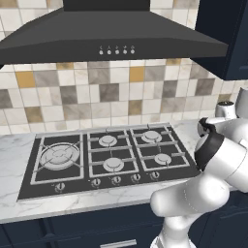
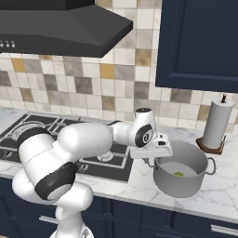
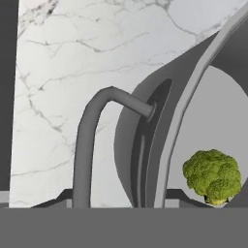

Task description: Turn on the sink faucet. Then move the broccoli from the counter to the sink. Turn off the sink. Move the vegetable from the sink to the pot next to the stove. Finally move the pot to the front left burner.

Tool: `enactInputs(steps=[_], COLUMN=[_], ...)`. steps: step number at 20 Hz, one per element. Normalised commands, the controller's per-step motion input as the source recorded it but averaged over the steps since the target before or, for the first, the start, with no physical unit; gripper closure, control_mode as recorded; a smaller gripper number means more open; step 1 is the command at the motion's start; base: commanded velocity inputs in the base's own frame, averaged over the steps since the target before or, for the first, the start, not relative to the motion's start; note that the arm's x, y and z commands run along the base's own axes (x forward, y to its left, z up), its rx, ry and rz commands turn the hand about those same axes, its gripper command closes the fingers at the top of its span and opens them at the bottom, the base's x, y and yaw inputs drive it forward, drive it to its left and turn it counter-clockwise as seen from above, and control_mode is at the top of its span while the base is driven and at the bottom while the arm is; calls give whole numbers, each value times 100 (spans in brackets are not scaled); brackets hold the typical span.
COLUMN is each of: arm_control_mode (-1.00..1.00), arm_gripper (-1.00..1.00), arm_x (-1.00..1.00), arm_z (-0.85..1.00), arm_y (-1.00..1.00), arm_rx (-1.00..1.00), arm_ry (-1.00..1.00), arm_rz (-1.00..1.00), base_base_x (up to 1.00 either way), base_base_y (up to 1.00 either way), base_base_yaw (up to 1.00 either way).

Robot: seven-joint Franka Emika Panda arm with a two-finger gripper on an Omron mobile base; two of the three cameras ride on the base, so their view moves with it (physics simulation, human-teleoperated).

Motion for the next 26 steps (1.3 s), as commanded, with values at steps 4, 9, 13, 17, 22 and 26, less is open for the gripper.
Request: enactInputs(steps=[4, 9, 13, 17, 22, 26], arm_control_mode=[-100, -100, -100, -100, -100, -100], arm_gripper=[100, 100, 100, 100, 100, 100], arm_x=[0, -8, -11, -2, 0, 0], arm_z=[0, 22, 51, 38, 24, 24], arm_y=[0, 5, 24, 45, 74, 80], arm_rx=[0, -2, -6, -9, -13, -11], arm_ry=[0, -6, -10, -6, -1, 0], arm_rz=[0, 0, 1, 5, 10, 12], base_base_x=[0, 0, 0, 0, 0, 0], base_base_y=[0, 0, 0, 0, 0, 0], base_base_yaw=[0, 0, 0, 0, 0, 0])
